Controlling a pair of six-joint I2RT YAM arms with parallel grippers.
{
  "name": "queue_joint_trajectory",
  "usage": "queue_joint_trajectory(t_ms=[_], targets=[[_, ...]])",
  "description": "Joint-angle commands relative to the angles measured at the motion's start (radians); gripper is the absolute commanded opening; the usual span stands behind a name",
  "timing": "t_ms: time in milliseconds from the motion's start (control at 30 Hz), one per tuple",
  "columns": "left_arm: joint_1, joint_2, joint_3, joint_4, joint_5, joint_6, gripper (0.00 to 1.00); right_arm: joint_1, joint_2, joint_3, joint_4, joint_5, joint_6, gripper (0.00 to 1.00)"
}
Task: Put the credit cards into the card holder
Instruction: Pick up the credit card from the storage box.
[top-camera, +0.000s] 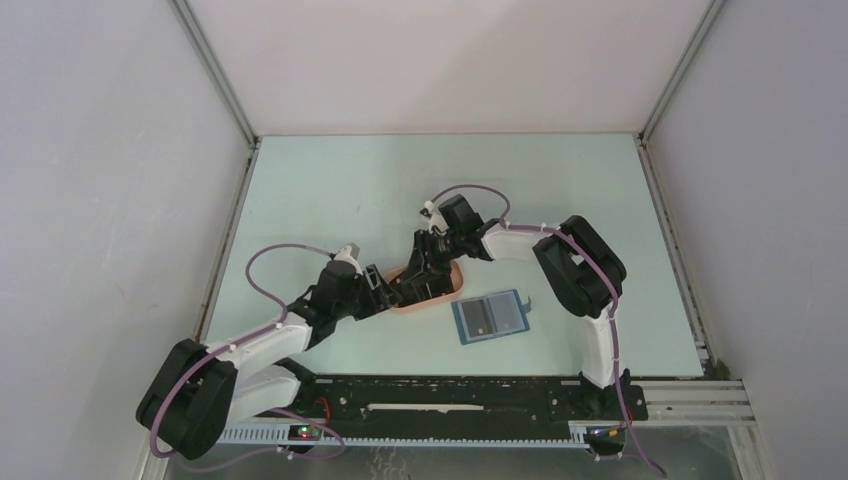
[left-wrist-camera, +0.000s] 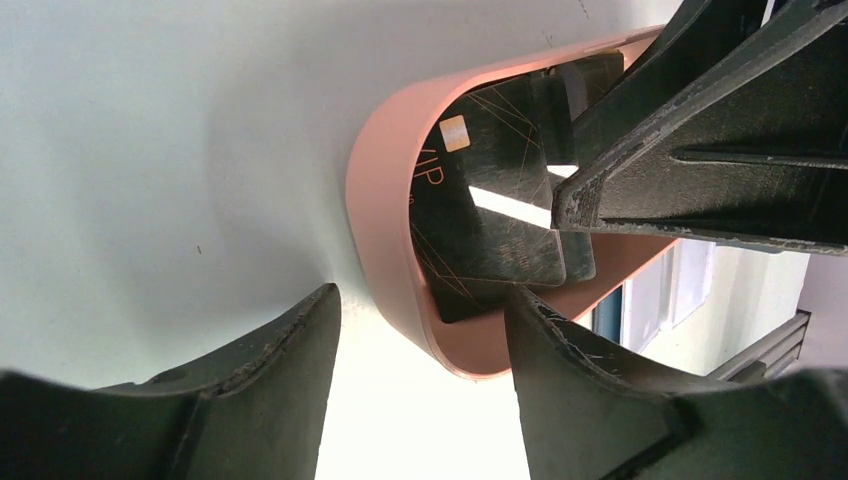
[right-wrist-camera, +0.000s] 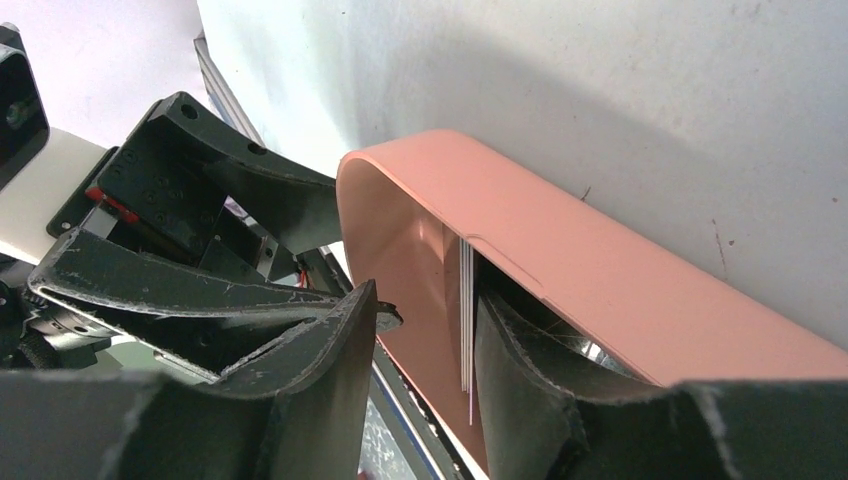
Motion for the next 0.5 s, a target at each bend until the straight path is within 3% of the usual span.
queue_joint_trajectory(t_ms=[0, 467], targets=[[-0.006, -0.008, 0.031, 0.010, -0.013, 0.024, 0.65, 0.017, -0.005, -0.003, 0.025, -0.023, -0.026, 0.50], [-0.006, -0.003, 0.019, 0.031, 0.000, 0.021, 0.58, 0.059, 0.064, 0.023, 0.026, -0.037, -0.014, 0.54]])
